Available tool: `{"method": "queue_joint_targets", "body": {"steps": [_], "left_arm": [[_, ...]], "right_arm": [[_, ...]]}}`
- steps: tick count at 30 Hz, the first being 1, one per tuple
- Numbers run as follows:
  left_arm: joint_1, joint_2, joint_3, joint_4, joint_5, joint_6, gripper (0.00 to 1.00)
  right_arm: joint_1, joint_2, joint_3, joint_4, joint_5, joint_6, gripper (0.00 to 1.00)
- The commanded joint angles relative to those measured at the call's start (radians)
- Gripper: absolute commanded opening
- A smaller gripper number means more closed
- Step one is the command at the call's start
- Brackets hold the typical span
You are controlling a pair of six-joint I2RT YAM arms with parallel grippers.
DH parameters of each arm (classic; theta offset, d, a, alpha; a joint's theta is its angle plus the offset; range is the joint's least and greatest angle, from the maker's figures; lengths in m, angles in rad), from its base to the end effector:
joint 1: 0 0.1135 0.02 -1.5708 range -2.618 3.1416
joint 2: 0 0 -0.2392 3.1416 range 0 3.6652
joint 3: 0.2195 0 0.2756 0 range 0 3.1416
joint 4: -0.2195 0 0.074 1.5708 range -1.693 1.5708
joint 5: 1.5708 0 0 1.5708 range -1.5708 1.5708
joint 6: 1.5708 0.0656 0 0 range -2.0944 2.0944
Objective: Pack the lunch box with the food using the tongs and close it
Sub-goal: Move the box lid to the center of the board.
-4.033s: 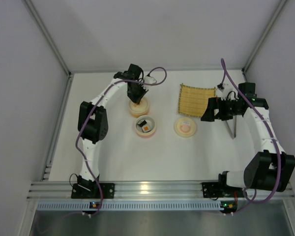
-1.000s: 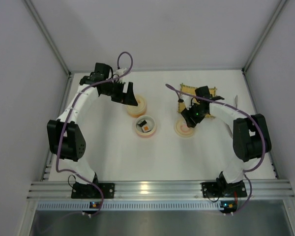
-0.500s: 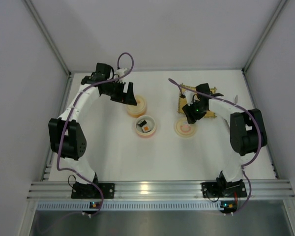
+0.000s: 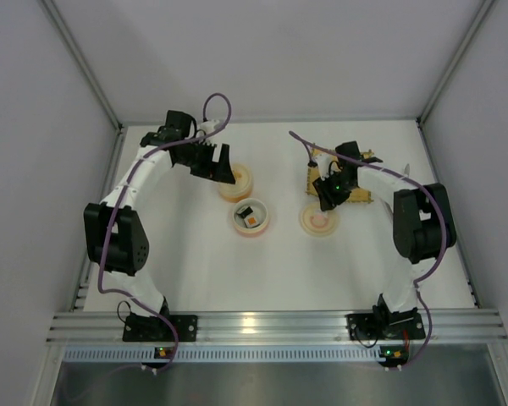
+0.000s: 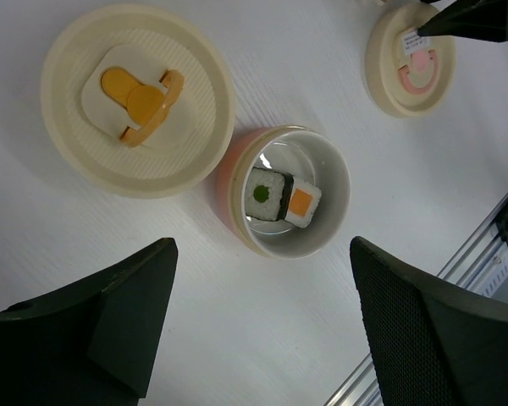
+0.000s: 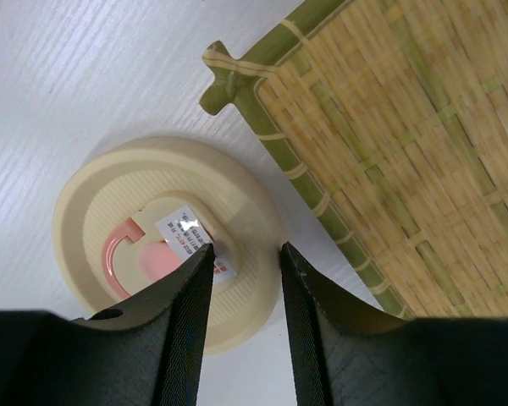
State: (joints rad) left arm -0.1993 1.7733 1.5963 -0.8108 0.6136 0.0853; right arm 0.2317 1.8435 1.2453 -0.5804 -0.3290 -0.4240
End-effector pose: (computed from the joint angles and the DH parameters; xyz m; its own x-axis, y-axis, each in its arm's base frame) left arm 0.3981 -0.1189 0.2530 -0.7750 0.2276 -0.5895 0.5406 0.7219 -0.4321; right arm 0.3772 0.1108 0.1162 -0.6809 -0.5607 -0.4712 -0.6776 0.7264 0.1149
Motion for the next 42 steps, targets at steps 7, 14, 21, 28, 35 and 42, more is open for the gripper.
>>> {"method": "queue_joint_targets", "body": {"steps": [7, 14, 21, 28, 35, 42], "left_arm": [[-0.008, -0.147, -0.186, 0.085, 0.124, 0.18, 0.81], [-0.16, -0.451, -0.49, 0.147, 0.005, 0.507, 0.76], [-0.439, -0.565, -0.573, 0.229, -0.261, 0.61, 0.72], [-0.725, -0.482, -0.619, 0.378, -0.494, 0.636, 0.62], [-0.903, -0.381, -0.642, 0.456, -0.603, 0.631, 0.54], [-0.991, -0.266, -0.579, 0.473, -0.707, 0.637, 0.38]], "right_arm": [[0.021, 0.014, -0.017, -0.125, -0.114, -0.048, 0.32], [0.103, -0.018, -0.066, -0.168, -0.142, -0.018, 0.29], [0.146, -0.004, -0.067, -0.236, -0.238, 0.044, 0.17], [0.15, -0.061, -0.112, -0.246, -0.251, 0.067, 0.11], [0.15, -0.17, -0.126, -0.19, -0.216, 0.045, 0.48], [0.156, -0.067, -0.05, -0.165, -0.268, 0.05, 0.56]]}}
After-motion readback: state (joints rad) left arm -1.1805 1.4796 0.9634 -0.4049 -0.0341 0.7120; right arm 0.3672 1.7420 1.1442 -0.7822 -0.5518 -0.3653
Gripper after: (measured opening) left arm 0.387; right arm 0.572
